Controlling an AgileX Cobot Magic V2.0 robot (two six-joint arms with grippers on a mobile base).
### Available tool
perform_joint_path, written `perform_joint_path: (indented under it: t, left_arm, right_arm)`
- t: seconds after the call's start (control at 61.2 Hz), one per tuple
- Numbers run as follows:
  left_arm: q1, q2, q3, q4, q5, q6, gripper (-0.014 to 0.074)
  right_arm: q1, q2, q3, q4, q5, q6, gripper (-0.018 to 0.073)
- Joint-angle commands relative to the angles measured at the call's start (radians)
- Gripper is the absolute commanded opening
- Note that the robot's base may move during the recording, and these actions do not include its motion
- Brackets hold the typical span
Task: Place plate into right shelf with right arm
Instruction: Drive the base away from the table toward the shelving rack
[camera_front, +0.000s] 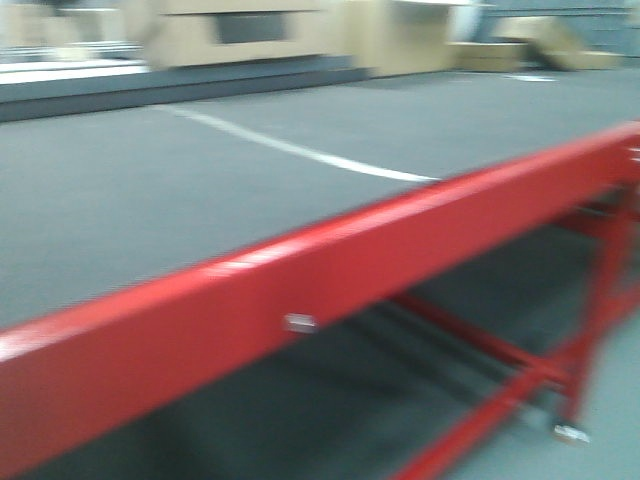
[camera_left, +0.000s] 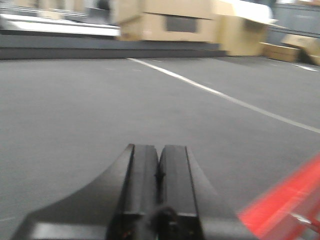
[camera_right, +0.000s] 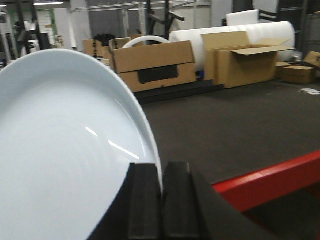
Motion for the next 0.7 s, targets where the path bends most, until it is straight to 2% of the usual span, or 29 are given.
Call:
perform_joint_path:
  t: [0.0,0.686]
  left_arm:
    - [0.001,-0.011,-0.001,0.0,-0.089,-0.006,-0.0047]
    - [0.001,-0.011,-0.001,0.0,-0.089,-0.006,-0.0047]
  right_arm:
    - [-0.002,0.007,-0.029,-0.017,-0.092,-0.005,0.0055]
    - [-0.002,0.007,-0.029,-0.017,-0.092,-0.005,0.0055]
